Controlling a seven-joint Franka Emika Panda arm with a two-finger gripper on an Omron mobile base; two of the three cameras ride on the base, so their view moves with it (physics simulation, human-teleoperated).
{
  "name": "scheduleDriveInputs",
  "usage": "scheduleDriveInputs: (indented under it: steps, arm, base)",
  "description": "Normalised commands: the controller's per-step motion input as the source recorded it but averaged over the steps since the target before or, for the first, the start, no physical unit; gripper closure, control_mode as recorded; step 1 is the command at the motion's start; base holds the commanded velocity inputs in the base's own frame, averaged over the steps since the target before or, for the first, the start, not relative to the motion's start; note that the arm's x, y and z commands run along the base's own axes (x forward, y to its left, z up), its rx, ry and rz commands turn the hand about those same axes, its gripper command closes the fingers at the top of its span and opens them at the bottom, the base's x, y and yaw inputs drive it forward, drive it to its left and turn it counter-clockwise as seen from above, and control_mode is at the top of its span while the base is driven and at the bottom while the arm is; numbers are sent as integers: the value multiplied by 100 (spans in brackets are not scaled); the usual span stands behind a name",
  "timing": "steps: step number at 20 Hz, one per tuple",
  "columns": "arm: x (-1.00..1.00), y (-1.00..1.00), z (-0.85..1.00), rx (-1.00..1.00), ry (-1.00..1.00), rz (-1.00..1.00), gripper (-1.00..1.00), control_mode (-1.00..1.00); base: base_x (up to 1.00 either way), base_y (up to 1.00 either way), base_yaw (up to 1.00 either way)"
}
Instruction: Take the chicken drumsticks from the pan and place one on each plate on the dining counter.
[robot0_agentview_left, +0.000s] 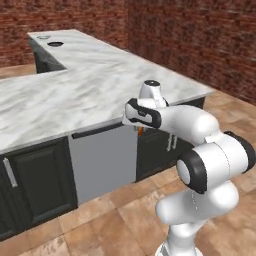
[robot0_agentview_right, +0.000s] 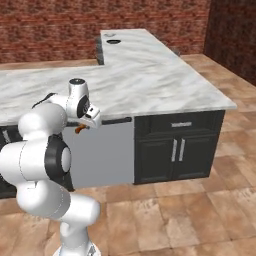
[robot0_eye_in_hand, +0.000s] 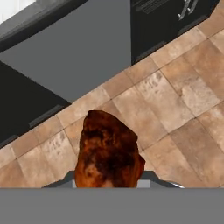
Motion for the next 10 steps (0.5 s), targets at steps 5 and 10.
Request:
scheduleDriveInputs:
  steps: [5,10]
  arm:
    - [0,0,0,0,0,0,100,100]
    - [0,0,0,0,0,0,100,100]
  base:
    - [59,-79,0]
    - [62,-77,0]
